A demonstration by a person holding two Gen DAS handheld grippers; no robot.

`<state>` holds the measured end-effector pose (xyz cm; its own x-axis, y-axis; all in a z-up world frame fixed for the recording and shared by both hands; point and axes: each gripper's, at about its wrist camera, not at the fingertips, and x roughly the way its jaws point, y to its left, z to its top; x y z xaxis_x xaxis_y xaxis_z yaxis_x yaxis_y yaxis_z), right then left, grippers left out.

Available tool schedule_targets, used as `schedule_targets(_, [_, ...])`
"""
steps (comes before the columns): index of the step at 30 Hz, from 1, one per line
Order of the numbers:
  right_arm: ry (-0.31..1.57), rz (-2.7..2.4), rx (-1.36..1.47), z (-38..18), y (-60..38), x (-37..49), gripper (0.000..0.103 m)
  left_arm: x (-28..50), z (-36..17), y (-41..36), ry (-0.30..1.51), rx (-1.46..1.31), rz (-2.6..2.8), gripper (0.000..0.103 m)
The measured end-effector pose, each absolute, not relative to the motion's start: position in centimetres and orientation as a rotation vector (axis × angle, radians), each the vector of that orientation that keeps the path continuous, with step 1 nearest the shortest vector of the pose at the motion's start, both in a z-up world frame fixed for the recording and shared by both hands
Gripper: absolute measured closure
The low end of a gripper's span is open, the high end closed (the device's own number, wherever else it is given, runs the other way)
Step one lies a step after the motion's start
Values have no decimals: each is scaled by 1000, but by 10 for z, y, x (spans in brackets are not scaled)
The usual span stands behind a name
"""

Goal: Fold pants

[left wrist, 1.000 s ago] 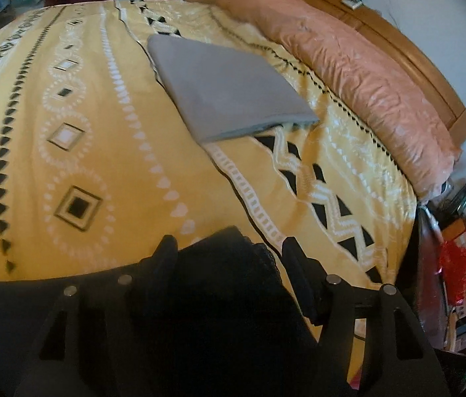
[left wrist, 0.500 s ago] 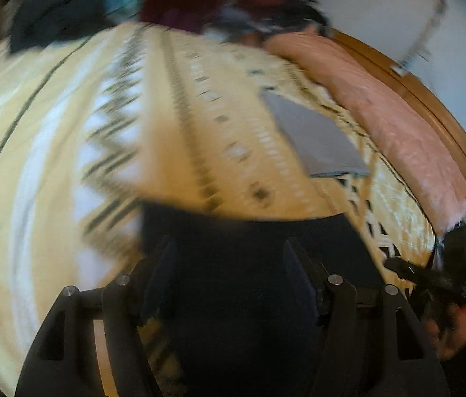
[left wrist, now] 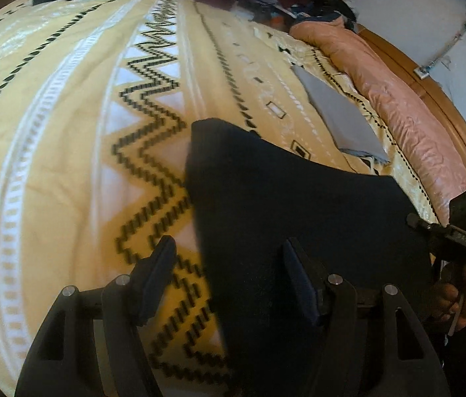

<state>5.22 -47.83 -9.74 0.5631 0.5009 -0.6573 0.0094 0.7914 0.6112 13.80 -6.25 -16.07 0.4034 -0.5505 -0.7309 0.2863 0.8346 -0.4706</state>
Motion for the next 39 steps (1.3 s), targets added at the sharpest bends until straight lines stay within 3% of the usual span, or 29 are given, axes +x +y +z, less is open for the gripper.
schedule_targets(5, [932,252,657,-113,-503,47,95,139,-171,-68,1045,-272,-540,35])
schedule_targets(10, [977,248,676,-136,-508,44,86,137,-166,-66,1056,-279,-549,35])
schedule_targets(12, [959,220,634,-124,-509,38,70,133,-160,-63,1055,-291,-584,35])
schedule_targets(14, [931,203,654,-118,-516,31,26,131,-159,-59,1064,-326,-619,34])
schedule_targets(15, [937,210,691,-122,-520,30,25,133,-162,-58,1081,-342,-637,34])
schedule_targets(17, [981,236,739,-134,-522,33,27,135,-171,-61,1114,-332,-641,34])
schedule_targets(20, [1062,302,786,-156,-516,43,42,140,-180,-64,1120,-349,-646,34])
schedule_targets(25, [1076,390,851,-169,-514,53,43,159,-187,-65,1109,-460,-652,35])
schedule_targets(27, [1081,422,864,-174,-510,56,43,163,-190,-77,1117,-475,-690,42])
schedule_targets(29, [1094,438,861,-176,-505,57,44,163,-190,-92,1116,-419,-690,61])
schedule_targets(31, [1110,437,841,-174,-503,58,53,163,-183,-94,1085,-437,-697,76])
schedule_targets(32, [1115,437,854,-174,-502,56,62,162,-178,-91,1067,-454,-705,77])
schedule_targets(34, [1089,453,877,-167,-498,50,70,157,-165,-82,1028,-465,-723,78])
schedule_targets(39, [990,509,890,-123,-476,45,72,159,-138,-55,1027,-479,-722,78])
